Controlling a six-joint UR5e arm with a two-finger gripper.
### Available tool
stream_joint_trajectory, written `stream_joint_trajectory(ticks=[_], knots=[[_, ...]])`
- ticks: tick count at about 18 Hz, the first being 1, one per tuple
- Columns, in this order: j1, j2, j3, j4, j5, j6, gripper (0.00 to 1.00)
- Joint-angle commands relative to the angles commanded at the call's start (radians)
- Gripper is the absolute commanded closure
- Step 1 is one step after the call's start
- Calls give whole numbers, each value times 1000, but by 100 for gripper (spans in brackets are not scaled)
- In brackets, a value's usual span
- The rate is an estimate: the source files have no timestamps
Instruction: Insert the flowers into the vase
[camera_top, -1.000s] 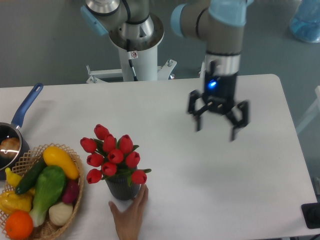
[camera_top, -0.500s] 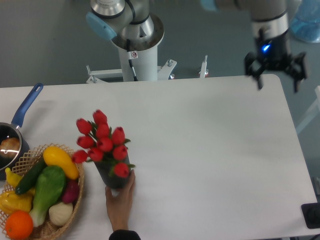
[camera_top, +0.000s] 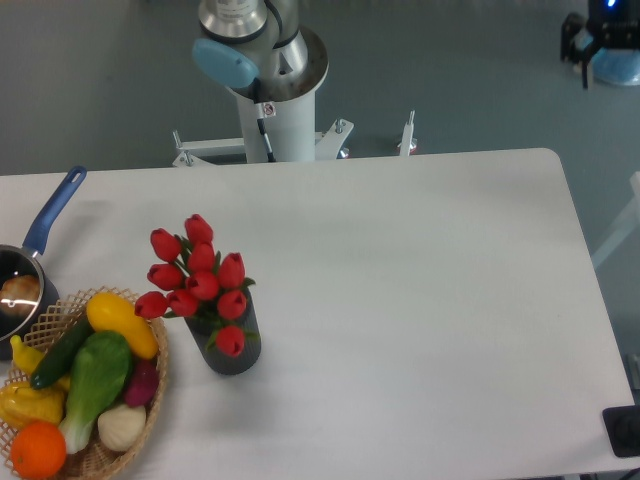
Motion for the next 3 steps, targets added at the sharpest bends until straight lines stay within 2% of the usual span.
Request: stream_joint_trajectory(ticks=[3], knots=[[2,11,-17,-16,2,3,0]])
